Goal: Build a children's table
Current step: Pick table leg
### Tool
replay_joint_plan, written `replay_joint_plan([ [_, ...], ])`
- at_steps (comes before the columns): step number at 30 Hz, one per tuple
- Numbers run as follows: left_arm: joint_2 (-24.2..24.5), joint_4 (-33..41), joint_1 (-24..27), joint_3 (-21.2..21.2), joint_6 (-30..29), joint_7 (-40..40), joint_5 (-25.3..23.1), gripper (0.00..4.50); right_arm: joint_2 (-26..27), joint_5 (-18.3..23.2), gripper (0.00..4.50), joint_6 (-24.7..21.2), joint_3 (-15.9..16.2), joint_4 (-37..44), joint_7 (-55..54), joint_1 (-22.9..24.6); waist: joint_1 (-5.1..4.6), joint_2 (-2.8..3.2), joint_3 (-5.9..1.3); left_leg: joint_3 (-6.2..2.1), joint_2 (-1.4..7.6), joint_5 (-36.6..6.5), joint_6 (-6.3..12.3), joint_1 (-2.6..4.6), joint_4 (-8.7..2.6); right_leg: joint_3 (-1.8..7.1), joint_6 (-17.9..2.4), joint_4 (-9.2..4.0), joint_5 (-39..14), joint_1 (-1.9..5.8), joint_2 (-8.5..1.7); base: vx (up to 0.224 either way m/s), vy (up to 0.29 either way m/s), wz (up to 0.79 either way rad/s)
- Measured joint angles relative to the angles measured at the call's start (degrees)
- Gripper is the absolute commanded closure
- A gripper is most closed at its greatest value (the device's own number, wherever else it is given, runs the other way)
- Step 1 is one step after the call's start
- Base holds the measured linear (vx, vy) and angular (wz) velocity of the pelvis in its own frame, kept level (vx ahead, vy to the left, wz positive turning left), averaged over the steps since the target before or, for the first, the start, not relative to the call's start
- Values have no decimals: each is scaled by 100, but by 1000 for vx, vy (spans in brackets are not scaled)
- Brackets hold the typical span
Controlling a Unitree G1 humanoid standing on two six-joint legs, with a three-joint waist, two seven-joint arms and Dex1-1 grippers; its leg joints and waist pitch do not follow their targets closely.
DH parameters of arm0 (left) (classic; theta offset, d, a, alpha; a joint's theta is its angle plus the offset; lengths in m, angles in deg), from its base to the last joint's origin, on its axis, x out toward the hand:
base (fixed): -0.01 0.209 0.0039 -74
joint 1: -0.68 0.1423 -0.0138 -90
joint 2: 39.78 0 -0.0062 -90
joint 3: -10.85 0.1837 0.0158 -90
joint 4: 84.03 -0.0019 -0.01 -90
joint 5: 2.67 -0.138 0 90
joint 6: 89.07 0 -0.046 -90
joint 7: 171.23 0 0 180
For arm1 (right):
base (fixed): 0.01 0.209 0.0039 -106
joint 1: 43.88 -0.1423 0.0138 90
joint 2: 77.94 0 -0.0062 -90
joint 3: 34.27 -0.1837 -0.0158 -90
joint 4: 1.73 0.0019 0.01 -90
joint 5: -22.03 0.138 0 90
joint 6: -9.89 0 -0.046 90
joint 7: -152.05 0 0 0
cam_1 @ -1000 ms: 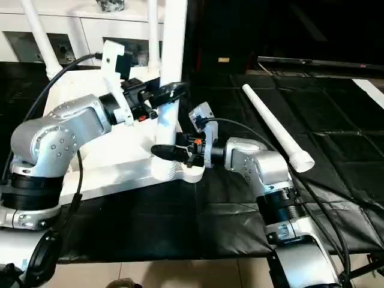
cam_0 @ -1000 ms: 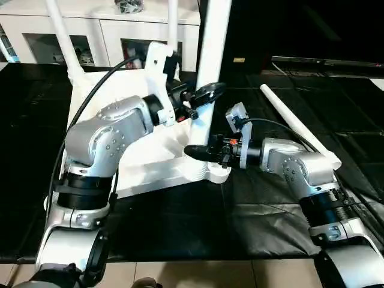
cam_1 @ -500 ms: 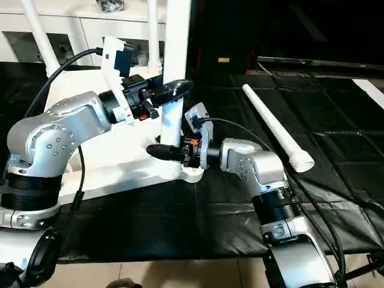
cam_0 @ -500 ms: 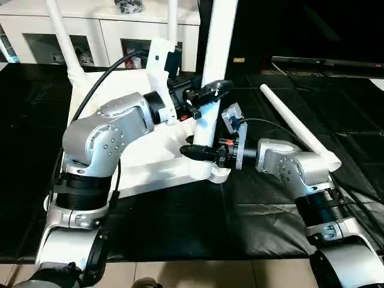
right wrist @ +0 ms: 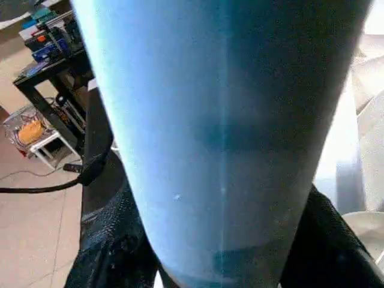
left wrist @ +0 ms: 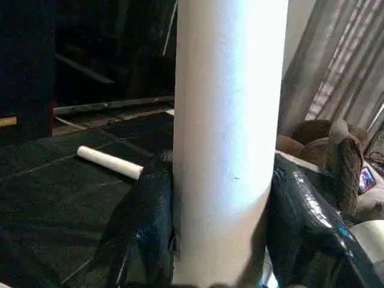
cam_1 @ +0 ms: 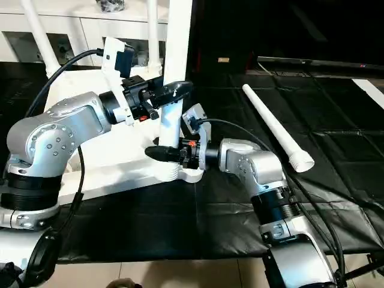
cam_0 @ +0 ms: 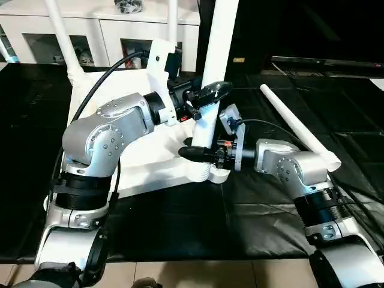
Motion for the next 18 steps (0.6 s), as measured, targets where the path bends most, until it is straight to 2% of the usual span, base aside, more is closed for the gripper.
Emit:
replay_joint_plan([
  [3, 12, 160, 8, -56, -102, 1, 58, 272, 6, 3, 248, 11, 2, 92, 14, 0, -1, 0, 0, 0, 0, 0, 0, 1, 0, 0, 0, 1, 0, 0, 0, 0, 0, 0],
  [4, 14, 182, 11, -84, -120, 2, 87, 237, 6, 3, 248, 17, 2, 113, 14, 0, 0, 0, 0, 0, 0, 0, 0, 1, 0, 0, 0, 1, 0, 0, 0, 0, 0, 0],
  [6, 4, 212, 39, -174, -197, 23, 251, 202, 7, 1, 248, 46, 13, 132, 18, 0, 1, 0, 0, 0, 0, 1, -1, 1, 1, 0, -1, 2, 1, 0, 0, 0, 0, 0],
  [9, -151, 263, 67, -414, -391, 74, 690, 186, 28, 26, 248, 147, 28, 183, 42, 0, 1, 0, 0, 0, 0, 1, -1, 1, 2, 0, -4, 2, 2, 0, 0, 0, 0, 0],
  [13, -161, 311, 76, -495, -434, 100, 862, 145, 28, 27, 248, 199, 19, 245, 77, 0, 1, 0, 0, 0, 1, 1, -2, 3, 2, 0, -3, 4, 2, 1, 0, 0, 0, 0],
  [18, -185, 313, 86, -472, -411, 124, 863, 143, 30, 20, 248, 241, 1, 229, 71, 17, 0, 0, -1, 0, 1, 2, -3, 3, 3, 0, -3, 4, 2, 2, 0, 0, 0, 0],
])
